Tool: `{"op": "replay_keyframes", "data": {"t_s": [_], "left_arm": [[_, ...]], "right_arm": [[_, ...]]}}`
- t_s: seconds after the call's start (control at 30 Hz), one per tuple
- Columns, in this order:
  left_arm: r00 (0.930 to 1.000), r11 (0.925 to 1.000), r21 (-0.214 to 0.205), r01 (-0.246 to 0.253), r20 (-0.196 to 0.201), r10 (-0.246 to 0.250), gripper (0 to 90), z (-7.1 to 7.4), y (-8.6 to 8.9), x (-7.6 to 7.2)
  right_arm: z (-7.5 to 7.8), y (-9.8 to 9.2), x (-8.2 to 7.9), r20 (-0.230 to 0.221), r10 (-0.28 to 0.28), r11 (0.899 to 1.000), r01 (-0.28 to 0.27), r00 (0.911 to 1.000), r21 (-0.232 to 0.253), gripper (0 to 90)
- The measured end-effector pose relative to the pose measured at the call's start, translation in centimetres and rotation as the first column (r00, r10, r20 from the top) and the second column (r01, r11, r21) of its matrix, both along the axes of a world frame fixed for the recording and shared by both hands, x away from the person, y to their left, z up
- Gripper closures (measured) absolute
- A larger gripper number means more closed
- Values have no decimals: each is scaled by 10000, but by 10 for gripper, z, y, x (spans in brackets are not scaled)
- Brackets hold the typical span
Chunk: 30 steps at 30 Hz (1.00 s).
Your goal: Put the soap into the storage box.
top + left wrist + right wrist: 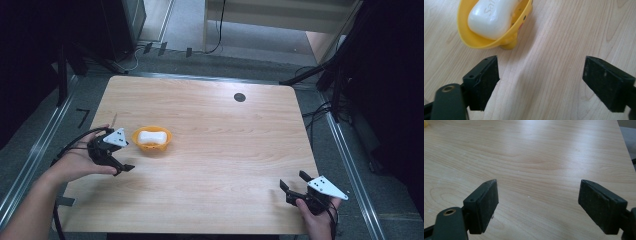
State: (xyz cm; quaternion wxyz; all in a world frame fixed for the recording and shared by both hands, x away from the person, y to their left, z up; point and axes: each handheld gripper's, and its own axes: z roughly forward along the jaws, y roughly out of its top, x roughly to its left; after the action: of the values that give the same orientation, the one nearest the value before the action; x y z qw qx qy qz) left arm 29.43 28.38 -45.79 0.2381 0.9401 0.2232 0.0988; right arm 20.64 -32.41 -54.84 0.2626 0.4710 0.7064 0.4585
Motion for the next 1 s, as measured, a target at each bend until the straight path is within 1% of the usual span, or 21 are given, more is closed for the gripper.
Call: {"op": "replay_keyframes", "data": {"t_s": [0.1,0.17,0.23,0.33,0.43,0.47,0.5,0.57,0.77,0.8,0.83,0.87,0.93,1.0], "left_arm": [[9994,9995,-149,-267,215,270,94,-4,5,-9],[9985,9985,-332,-437,315,448,74,-7,7,-15],[9974,9976,-434,-541,449,561,70,-9,9,-21],[9948,9954,-611,-742,656,782,56,-14,11,-30],[9914,9912,-899,-976,784,1047,34,-20,13,-39],[9907,9910,-901,-992,838,1068,33,-22,13,-40],[9898,9894,-1000,-1052,857,1139,30,-24,14,-43],[9857,9849,-1214,-1235,994,1359,30,-29,15,-48],[9746,9686,-1803,-1712,1132,1934,21,-42,22,-60],[9707,9631,-1960,-1847,1172,2100,18,-44,23,-63],[9691,9597,-2067,-1903,1167,2173,17,-46,25,-64],[9656,9541,-2217,-2015,1186,2315,17,-49,25,-66],[9625,9482,-2367,-2118,1178,2443,17,-52,27,-69],[9562,9409,-2538,-2241,1292,2626,17,-56,28,-73]], "right_arm": [[0,0,0,4,-3,10000,3,10000,-4,176],[0,0,0,0,-8,10000,8,10000,-3,177],[0,0,0,0,-10,10000,10,10000,-4,177],[0,0,0,-6,-14,10000,14,10000,-4,177],[0,0,0,-12,-34,10000,34,10000,-10,177],[0,0,0,-14,-39,10000,39,10000,-14,177],[0,0,0,-5,-35,10000,35,10000,-22,176],[0,0,0,-12,-47,10000,47,10000,-23,177],[0,0,0,-15,-50,10000,50,10000,-35,177],[0,0,0,-15,-51,10000,51,10000,-34,177],[0,1,0,-13,-53,10000,53,10000,-41,177],[0,1,0,-15,-57,10000,57,10000,-43,177],[0,1,0,-13,-52,10000,52,10000,-58,177],[0,1,0,-11,-57,10000,57,10000,-63,176]]}}
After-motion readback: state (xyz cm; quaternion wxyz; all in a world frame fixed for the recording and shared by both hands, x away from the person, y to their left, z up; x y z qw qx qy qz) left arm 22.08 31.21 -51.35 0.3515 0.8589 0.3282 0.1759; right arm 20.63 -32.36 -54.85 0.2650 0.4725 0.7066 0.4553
